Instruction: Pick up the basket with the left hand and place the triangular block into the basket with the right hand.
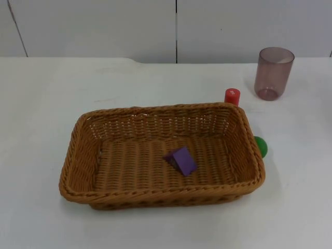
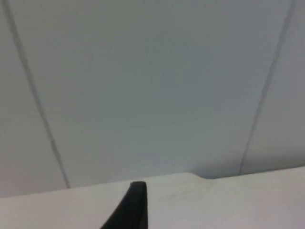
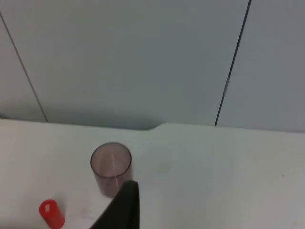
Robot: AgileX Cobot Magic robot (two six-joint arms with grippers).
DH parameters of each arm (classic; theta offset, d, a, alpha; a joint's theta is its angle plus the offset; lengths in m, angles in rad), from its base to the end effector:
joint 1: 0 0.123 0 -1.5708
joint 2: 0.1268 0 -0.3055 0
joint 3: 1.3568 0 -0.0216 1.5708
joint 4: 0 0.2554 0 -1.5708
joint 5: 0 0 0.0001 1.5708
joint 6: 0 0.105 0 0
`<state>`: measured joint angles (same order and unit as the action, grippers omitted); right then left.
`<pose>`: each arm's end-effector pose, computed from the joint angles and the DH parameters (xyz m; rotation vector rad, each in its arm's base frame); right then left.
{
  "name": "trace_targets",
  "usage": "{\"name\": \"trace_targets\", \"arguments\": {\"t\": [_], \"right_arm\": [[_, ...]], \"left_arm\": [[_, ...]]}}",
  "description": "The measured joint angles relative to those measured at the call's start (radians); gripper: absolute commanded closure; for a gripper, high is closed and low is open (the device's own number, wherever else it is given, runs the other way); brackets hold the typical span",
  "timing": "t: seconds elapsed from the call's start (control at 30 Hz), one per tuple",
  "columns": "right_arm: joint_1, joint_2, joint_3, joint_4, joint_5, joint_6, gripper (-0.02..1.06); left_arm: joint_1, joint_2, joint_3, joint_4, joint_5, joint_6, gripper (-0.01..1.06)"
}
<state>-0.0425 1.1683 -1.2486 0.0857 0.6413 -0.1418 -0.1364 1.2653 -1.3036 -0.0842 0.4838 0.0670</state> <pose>0.2584 -0.0056 0.4331 -0.0632 2.0412 -0.0200 0.2914 -0.0441 0.4403 0.1504 1.9238 -0.1340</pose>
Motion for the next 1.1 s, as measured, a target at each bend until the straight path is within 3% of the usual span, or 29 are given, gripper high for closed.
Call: {"name": "trace_targets", "arguments": {"t": [0.07,0.3,0.57,0.83,1.1], "right_arm": [[0.000,0.000,0.000,-0.003,-0.022,0.000,0.00],[0.000,0.000,0.000,-0.027,-0.031,-0.002,0.00],[0.000,0.000,0.000,-0.005,-0.116,-0.002,0.00],[0.000,-0.104,0.008,0.019,-0.049,-0.002,0.00],[0.000,-0.428,0.064,0.019,0.070,-0.002,0.00]], "left_arm": [[0.000,0.010,0.000,-0.053,-0.014,0.034,0.00],[0.000,0.013,0.000,-0.028,-0.066,0.005,0.00],[0.000,-0.007,0.000,-0.022,-0.123,-0.010,0.00],[0.000,-0.131,0.000,0.006,0.001,-0.015,0.00],[0.000,-0.371,0.001,0.102,0.135,-0.087,0.00]]}}
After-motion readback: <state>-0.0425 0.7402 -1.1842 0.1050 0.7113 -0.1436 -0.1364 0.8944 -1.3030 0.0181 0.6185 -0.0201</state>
